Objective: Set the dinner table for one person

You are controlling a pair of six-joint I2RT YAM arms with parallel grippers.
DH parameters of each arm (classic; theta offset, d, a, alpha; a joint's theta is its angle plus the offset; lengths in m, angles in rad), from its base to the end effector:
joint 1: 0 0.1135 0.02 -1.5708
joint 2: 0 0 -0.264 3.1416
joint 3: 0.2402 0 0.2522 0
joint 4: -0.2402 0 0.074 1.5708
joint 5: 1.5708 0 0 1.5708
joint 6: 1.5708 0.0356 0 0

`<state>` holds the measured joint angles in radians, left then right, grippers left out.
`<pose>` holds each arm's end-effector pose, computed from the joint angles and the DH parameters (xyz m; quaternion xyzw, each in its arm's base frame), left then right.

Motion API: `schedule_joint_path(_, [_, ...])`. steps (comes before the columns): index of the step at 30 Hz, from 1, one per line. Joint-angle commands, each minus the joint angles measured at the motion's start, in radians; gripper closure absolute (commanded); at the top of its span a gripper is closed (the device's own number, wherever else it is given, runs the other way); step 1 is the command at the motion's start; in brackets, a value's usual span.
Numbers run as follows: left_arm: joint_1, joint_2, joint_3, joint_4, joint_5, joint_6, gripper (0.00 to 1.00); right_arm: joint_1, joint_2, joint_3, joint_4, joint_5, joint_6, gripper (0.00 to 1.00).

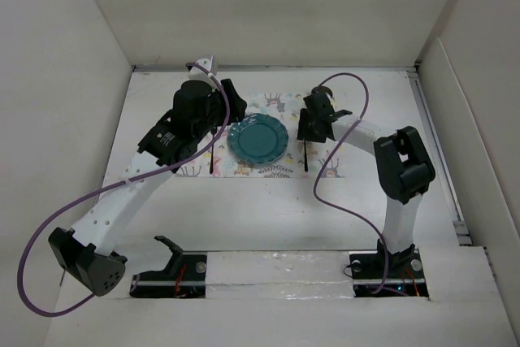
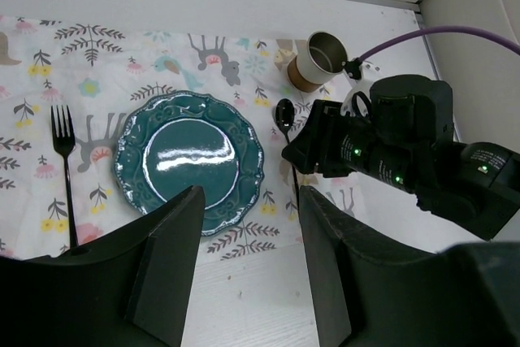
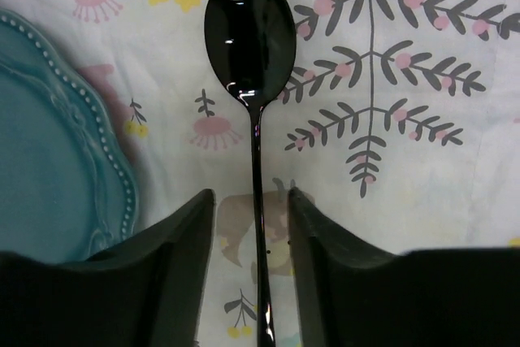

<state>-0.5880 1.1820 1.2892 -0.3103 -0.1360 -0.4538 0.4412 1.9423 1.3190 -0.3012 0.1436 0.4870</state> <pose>0.2224 -0.1425 0.4216 0.0090 0.7745 -0.2680 0.5729 0.3779 0.1728 0.1780 0.0444 0.9450 0.0809 0.3137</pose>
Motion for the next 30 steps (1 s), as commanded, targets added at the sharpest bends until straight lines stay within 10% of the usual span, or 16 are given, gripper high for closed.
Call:
schedule_joint_path(1, [-0.004, -0.030, 0.007, 0.025, -0.017, 0.003, 0.53, 0.008, -0.069, -0.001, 0.008, 0.043, -0.005, 0.45])
schedule_joint_path(8, [-0.004, -0.013, 0.067, 0.002, -0.031, 0.012, 0.44, 0.028, -0.239, 0.071, -0.107, 0.007, -0.065, 0.38])
schedule_joint_path(11, [-0.004, -0.016, 0.094, -0.012, -0.059, 0.014, 0.38, 0.047, -0.383, 0.095, -0.136, -0.035, -0.094, 0.62])
schedule_joint_path(13, [-0.004, -0.019, 0.136, -0.029, -0.091, 0.017, 0.35, 0.056, -0.514, 0.124, -0.162, -0.047, -0.116, 1.00])
schedule_joint_path(17, [-0.004, -0.025, 0.243, -0.061, -0.172, 0.023, 0.32, 0.032, -0.764, 0.108, -0.080, -0.007, -0.088, 1.00])
schedule_joint_path(22, [0.005, -0.093, 0.329, -0.021, -0.293, 0.043, 0.27, -0.059, -0.988, 0.086, -0.038, 0.132, -0.015, 0.51])
schedule_joint_path(30, [0.005, -0.179, 0.245, 0.031, -0.381, 0.067, 0.19, -0.176, -1.048, 0.031, -0.079, 0.122, 0.025, 0.23])
